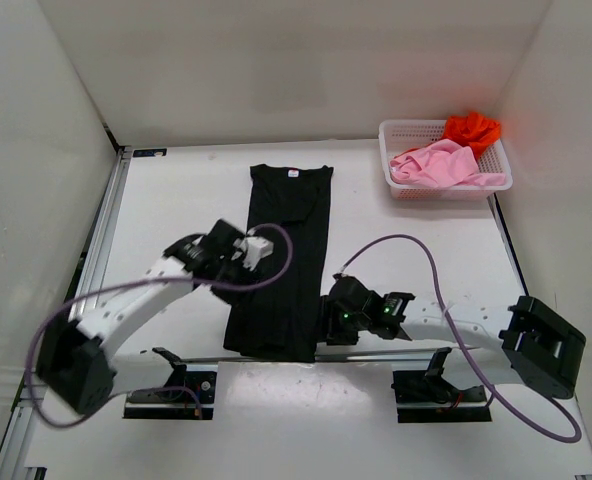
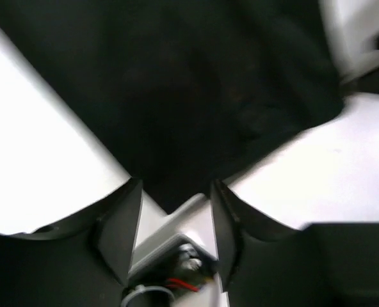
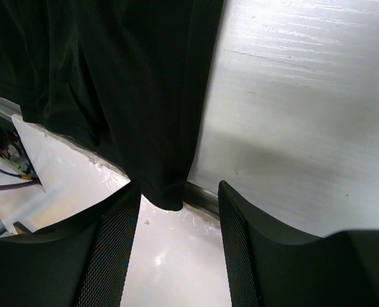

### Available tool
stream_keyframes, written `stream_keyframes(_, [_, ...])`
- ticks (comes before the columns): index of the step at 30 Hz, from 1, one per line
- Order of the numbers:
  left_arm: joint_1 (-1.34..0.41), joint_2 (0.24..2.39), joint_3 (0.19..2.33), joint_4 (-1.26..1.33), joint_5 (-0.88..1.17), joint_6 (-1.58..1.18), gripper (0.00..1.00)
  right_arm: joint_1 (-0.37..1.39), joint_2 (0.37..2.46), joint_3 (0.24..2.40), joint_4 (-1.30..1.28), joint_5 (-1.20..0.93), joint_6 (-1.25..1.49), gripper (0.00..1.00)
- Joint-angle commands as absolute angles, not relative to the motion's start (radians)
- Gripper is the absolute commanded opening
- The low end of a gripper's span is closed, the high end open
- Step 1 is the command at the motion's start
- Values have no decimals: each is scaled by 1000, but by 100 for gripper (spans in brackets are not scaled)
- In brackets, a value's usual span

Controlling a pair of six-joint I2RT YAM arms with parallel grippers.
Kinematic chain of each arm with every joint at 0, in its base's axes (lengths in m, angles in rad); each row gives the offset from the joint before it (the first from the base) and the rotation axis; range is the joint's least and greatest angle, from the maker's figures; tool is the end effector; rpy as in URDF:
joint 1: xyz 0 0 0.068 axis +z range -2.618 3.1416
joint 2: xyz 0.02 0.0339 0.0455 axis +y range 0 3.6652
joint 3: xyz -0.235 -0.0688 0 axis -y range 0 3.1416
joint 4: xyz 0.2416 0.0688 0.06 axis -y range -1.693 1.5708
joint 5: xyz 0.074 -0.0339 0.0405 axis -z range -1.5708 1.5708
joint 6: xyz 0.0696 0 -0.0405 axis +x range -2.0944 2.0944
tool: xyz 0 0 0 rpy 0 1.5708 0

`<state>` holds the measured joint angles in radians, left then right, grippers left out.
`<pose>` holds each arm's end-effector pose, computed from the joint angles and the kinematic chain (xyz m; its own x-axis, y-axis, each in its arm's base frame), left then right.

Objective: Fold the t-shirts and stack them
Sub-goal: Rotate the tshirt 90 degrees

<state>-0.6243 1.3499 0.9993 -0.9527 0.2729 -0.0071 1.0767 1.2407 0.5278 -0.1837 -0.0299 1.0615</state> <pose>0.1946 -0.1633 0.1802 -0.7869 0.5585 -0.2625 0.6151 0.7437 -0.2618 0.1193 0.2259 0.1110 -0.9567 0.0642 -0.2840 -0.1099 0.8236 0.5564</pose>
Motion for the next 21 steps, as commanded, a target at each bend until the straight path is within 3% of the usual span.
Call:
stream_keyframes(1, [-597, 1151, 789, -800, 58, 0, 59, 1081, 1247, 549, -152, -40, 1052, 57])
stream_keyframes(6, [-595, 1037, 628, -753, 72, 0, 69, 1091, 1282, 540, -120, -66, 1052, 57])
stream_keyframes(14, [-519, 1227, 620, -741, 178, 0, 66, 1091, 1318, 571, -120, -86, 1042, 57])
stream_keyframes(16, [-506, 1227, 634, -775, 266, 0, 65, 1091, 1318, 571, -120, -86, 1051, 57])
stream_keyframes(21, [-479, 1247, 555, -773, 261, 0, 61, 1100, 1318, 561, -120, -77, 1062, 57])
